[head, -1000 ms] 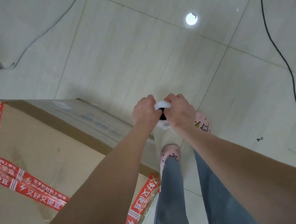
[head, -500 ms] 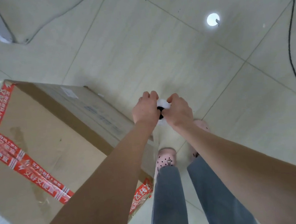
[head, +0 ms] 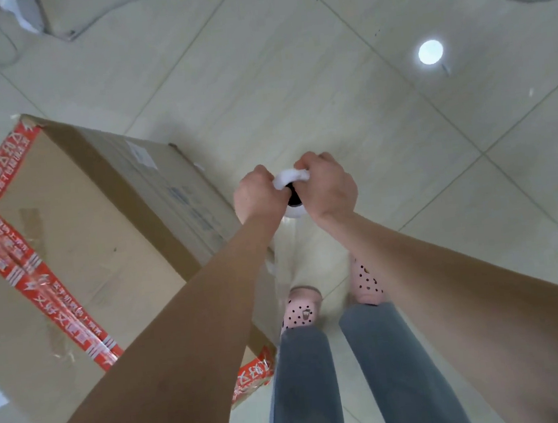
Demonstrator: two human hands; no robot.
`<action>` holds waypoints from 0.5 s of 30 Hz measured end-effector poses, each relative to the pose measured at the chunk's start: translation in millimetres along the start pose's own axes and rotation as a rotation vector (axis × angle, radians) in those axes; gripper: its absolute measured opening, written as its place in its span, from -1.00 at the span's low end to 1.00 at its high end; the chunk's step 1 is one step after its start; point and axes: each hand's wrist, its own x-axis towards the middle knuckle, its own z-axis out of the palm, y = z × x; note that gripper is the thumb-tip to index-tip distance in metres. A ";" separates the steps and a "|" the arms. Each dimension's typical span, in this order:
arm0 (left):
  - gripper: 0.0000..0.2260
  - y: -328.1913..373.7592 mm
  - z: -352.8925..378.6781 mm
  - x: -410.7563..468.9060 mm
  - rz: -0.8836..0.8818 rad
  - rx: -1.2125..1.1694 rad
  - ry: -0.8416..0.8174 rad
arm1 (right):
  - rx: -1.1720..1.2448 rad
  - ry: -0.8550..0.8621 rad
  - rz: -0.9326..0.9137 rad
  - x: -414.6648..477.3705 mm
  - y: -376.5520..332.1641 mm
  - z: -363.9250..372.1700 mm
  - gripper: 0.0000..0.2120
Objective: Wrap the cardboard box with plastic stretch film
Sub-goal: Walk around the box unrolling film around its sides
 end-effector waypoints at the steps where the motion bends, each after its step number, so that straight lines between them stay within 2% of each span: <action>1: -0.82 -3.1 -3.1 2.1 -0.075 -0.055 0.011 | 0.024 -0.023 0.023 2.2 -4.5 0.2 -0.75; 3: -0.78 -7.8 -8.4 6.1 -0.174 -0.124 0.019 | 0.070 -0.117 0.094 7.1 -10.7 -0.1 -0.67; 5: -0.76 -10.1 -11.8 8.3 -0.178 -0.112 -0.019 | 0.123 -0.187 0.139 10.9 -13.4 0.2 -0.70; 7: -0.73 -8.7 -14.0 8.4 -0.087 -0.032 -0.055 | 0.173 -0.194 0.167 11.7 -16.0 1.2 -0.78; 12: -0.67 2.0 -19.9 8.5 0.273 0.325 -0.089 | 0.226 -0.200 0.215 8.4 -19.7 3.7 -0.86; 15: -0.67 7.4 -22.3 13.2 0.334 0.400 -0.102 | 0.203 -0.202 0.214 12.7 -22.9 3.1 -0.89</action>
